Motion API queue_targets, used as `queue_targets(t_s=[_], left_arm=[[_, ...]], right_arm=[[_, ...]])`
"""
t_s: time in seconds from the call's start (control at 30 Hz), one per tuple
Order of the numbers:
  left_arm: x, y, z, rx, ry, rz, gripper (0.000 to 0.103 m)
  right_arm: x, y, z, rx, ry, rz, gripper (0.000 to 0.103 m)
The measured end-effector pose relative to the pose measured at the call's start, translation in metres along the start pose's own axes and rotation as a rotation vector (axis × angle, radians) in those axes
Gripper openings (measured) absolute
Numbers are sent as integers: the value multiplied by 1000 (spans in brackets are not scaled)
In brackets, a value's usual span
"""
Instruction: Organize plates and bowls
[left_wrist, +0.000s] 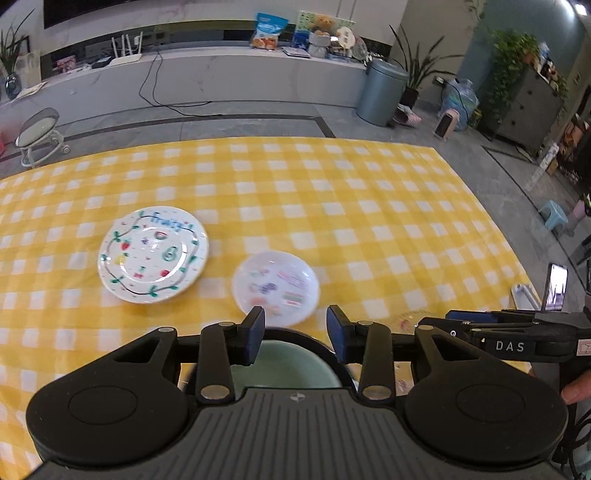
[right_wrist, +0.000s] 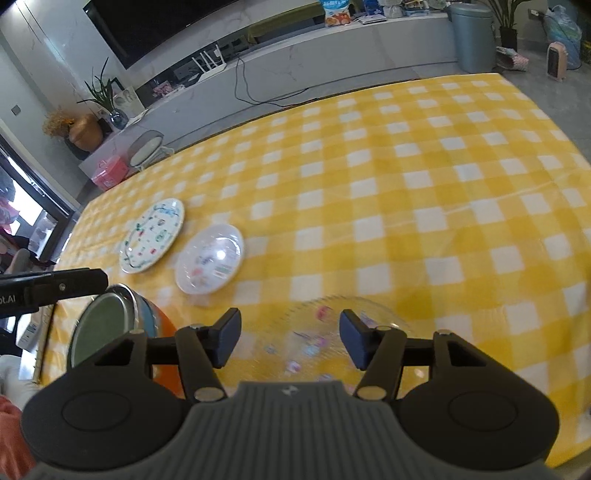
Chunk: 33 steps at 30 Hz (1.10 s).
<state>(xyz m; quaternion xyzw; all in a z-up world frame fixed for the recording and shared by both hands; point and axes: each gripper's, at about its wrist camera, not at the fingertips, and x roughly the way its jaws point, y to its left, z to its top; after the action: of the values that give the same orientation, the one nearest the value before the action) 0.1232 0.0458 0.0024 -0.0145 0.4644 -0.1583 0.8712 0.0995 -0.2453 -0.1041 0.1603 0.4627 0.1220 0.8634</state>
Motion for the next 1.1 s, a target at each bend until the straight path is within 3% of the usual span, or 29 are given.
queue_targets(t_s=[0.3, 0.5, 0.67, 0.73, 1.1], left_arm=[[5, 61, 14, -88, -30, -7, 44], [17, 107, 20, -170, -59, 30, 44], [30, 152, 22, -269, -68, 60, 52], [37, 172, 21, -328, -69, 74, 62], [70, 238, 0, -592, -116, 30, 62]], right_arm=[[34, 37, 34, 6, 20, 53, 59], [66, 64, 56, 3, 60, 109, 59], [98, 85, 78, 35, 109, 162, 59], [113, 93, 87, 53, 129, 190, 60], [187, 99, 113, 135, 187, 268, 57]])
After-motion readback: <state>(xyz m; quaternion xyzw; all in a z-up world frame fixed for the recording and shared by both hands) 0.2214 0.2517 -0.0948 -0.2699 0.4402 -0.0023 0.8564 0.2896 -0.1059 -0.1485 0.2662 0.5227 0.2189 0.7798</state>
